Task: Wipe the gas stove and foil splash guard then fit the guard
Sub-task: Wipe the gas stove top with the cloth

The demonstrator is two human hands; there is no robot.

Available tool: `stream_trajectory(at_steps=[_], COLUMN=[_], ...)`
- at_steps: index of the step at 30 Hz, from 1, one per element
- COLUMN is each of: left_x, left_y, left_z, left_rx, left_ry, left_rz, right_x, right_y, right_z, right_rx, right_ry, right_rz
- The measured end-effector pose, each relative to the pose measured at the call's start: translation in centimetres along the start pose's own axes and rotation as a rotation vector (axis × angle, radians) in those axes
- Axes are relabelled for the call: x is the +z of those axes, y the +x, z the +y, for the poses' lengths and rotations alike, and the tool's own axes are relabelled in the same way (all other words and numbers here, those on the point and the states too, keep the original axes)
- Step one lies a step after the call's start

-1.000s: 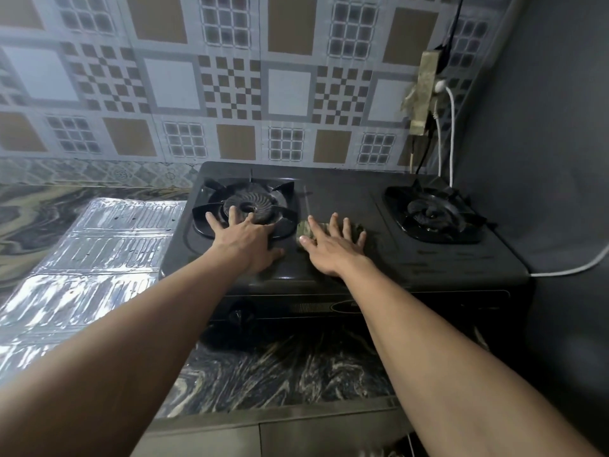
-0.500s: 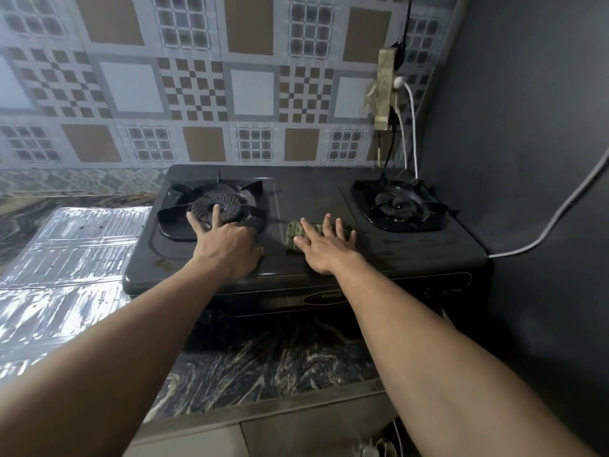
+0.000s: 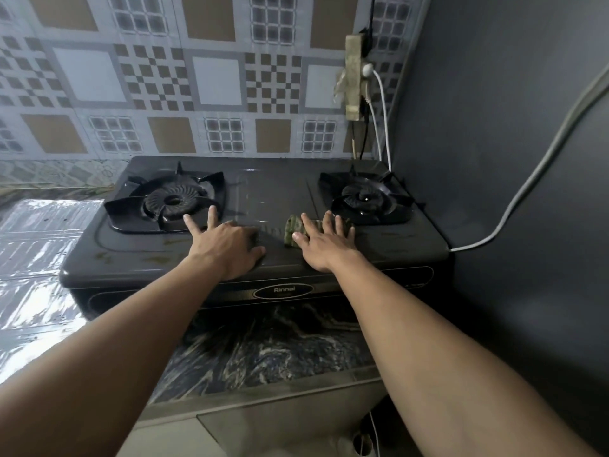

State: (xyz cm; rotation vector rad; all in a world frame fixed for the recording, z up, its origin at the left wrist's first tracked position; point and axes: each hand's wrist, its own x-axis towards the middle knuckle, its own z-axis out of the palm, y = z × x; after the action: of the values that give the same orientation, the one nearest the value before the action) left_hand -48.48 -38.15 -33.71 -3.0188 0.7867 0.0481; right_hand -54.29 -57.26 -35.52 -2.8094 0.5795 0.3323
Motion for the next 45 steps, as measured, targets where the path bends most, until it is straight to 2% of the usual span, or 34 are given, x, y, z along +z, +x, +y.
stream_trajectory(at_steps=[11,15,18,27,38,45], left_x=[0.9,0.7,0.6,0.8,1.5,1.4], left_y=[-0.1,0.0,0.3,0.8,1.2,1.2], left_z=[5.1,6.3,7.3,10.2,11.9,12.1], left_rx=[-0.002,0.003,0.009,0.024,0.01,0.022], left_ry=[-0.029,-0.023,-0.022,-0.032,-0.051,-0.044], left_rz=[0.008,0.012,0.012,0.022,0.041,0.039], right_x=[-0.7,-0.6,-0.1,-0.9,-1.6,-1.2], right_y=[-0.9,-0.9,-1.1,-0.9,-0.6,-0.9], right_z=[5.6,6.3,6.4,10.1,14.3,16.2], right_rx=[-0.026,-0.04,-0.113,-0.1,-0.122,-0.155], right_ry=[-0.01,-0.087,-0.004,0.006,0.001,0.005], right_rz=[0.01,0.114,0.197,0.078,0.096,0.176])
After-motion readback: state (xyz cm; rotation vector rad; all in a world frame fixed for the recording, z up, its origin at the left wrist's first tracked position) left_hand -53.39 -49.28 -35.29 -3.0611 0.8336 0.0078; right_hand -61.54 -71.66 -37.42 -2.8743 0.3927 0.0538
